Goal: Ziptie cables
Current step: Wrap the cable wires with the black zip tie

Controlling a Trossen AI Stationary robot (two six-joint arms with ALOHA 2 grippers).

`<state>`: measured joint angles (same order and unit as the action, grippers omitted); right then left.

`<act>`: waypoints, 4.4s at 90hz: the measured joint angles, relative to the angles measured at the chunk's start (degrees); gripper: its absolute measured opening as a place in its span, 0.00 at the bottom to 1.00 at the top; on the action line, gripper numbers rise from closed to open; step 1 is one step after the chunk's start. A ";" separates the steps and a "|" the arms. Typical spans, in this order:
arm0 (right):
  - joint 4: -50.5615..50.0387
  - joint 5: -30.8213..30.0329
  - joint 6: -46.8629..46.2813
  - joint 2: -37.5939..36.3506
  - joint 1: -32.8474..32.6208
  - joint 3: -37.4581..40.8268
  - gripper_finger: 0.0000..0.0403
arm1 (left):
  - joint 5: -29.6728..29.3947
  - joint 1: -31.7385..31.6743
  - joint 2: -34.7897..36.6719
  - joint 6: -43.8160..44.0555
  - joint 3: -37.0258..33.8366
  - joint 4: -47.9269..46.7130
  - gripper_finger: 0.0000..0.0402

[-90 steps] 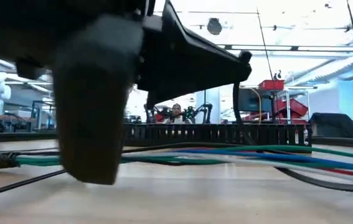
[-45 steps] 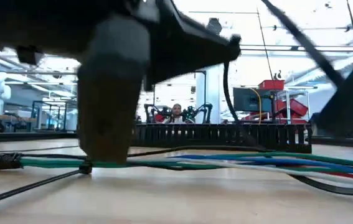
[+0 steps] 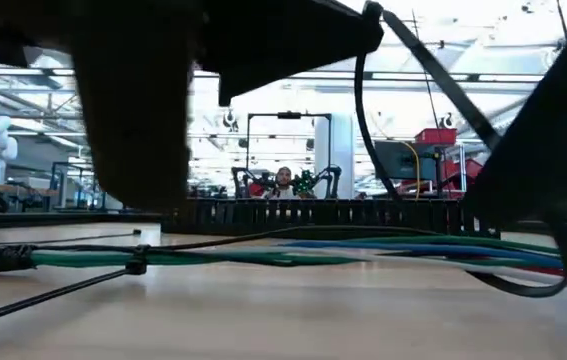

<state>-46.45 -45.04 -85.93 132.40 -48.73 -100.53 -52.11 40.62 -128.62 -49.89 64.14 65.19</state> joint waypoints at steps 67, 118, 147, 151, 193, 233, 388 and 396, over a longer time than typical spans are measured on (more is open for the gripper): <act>11.03 -6.68 13.42 0.00 -4.63 0.04 0.00 | 4.15 0.69 0.00 -0.02 0.02 0.64 0.00; 13.69 -27.60 17.08 0.00 -9.56 0.12 0.00 | 4.19 -0.20 0.00 0.05 0.02 0.39 0.00; 16.61 -20.96 -4.65 0.00 -6.71 11.93 0.00 | 4.19 -0.42 0.00 0.64 0.02 0.39 0.00; 19.02 -20.29 -4.05 -0.13 -6.71 13.13 0.00 | 4.24 -0.48 0.00 1.04 0.04 0.33 0.00; 44.55 -4.30 16.70 -6.98 -0.57 24.45 0.00 | 7.55 -1.71 0.00 2.63 0.02 -4.27 0.00; 45.26 -3.10 16.13 -8.22 -1.26 26.03 0.00 | 5.35 -1.72 -0.02 0.00 0.02 -1.13 0.00; 48.67 -4.35 18.24 -8.11 -1.62 26.03 0.00 | 5.59 -1.00 -0.04 4.64 0.00 -1.44 0.00; 48.63 -4.35 17.89 -8.11 -1.73 26.03 0.00 | 5.59 -1.01 -0.04 4.64 0.00 -1.44 0.00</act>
<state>2.17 -49.38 -68.03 124.29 -50.46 -74.50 -46.52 39.62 -128.66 -45.25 64.14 63.76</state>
